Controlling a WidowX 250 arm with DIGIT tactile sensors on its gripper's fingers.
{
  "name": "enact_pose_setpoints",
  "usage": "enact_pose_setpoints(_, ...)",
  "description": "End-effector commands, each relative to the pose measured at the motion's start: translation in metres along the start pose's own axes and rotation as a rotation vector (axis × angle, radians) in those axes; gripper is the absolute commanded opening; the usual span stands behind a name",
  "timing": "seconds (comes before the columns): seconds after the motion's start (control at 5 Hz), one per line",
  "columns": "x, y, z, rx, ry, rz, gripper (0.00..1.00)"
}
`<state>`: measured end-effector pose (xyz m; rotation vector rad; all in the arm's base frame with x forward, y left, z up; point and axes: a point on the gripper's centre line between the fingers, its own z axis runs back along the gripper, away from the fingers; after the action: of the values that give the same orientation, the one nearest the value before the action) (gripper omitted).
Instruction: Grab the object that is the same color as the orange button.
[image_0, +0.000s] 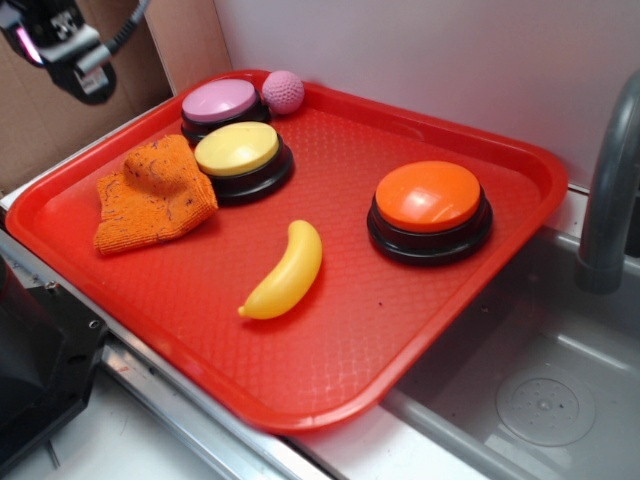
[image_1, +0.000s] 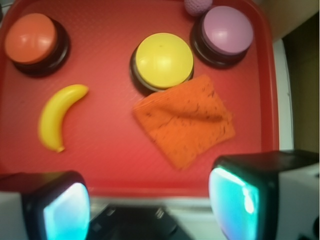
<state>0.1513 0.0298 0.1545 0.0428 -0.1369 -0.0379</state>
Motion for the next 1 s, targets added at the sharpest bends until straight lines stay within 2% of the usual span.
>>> enact_pose_setpoints(0.0,0.030,0.047,-0.062,-0.050,-0.082,-0.159,1.00)
enact_pose_setpoints(0.4,0.035,0.068,-0.111,-0.013,-0.075,-0.320,1.00)
enact_pose_setpoints(0.6,0.035,0.075,-0.120,0.012,-0.072,-0.351,1.00)
enact_pose_setpoints(0.8,0.035,0.073,-0.126,0.025,-0.043,-0.362,1.00)
